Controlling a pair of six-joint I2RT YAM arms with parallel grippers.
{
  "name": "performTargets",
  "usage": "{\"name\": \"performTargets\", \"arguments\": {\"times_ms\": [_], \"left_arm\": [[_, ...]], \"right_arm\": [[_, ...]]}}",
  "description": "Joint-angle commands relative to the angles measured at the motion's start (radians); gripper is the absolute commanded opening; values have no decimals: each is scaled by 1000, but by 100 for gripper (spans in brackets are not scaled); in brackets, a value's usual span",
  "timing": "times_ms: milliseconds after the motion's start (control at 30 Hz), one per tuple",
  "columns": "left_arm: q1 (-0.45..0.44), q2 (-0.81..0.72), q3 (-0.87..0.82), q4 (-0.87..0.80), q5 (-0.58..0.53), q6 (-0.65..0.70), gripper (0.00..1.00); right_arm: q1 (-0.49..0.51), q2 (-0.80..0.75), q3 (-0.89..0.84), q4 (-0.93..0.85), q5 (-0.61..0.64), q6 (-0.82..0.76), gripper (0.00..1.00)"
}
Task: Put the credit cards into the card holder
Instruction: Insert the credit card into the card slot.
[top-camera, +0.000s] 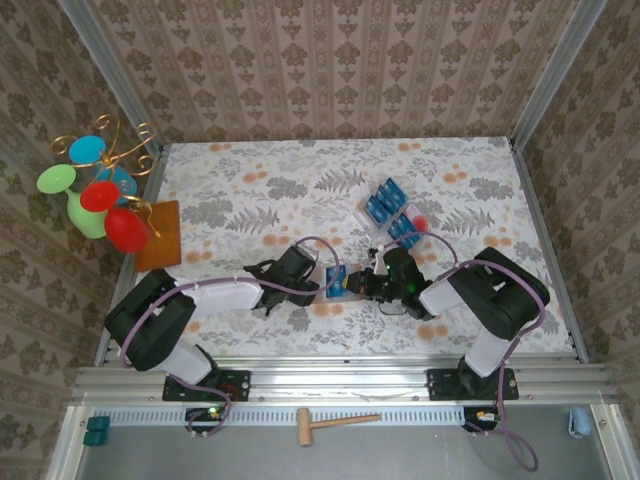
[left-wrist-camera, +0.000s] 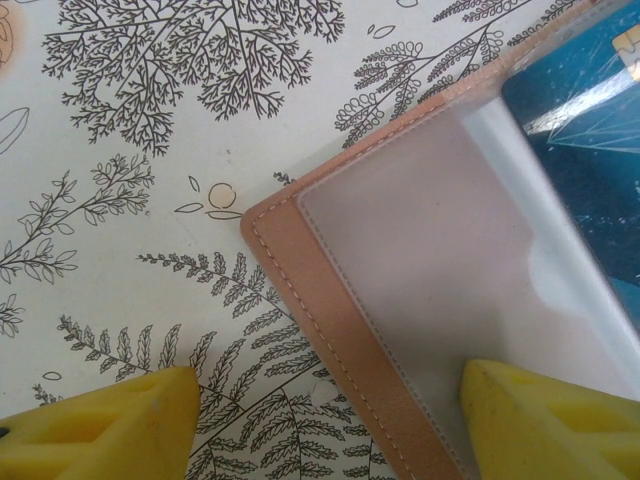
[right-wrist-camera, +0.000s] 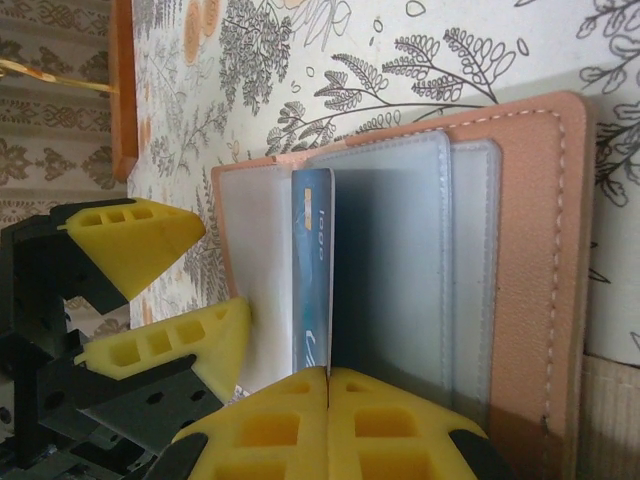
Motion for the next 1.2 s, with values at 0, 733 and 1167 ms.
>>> {"name": "performTargets", "arguments": {"times_ms": [0,733,1167], "left_arm": [[-8,34,-25,-28,-24,-12,71],[-11,40,-30,-18,-24,-17,71],[-15,43,-29,-17,-23,-18,71]], "right_arm": [[4,26,14,-11,-21,-14,0],[27,81,41,22,-15,9,0],[38,67,24,11,-17,5,0]]}}
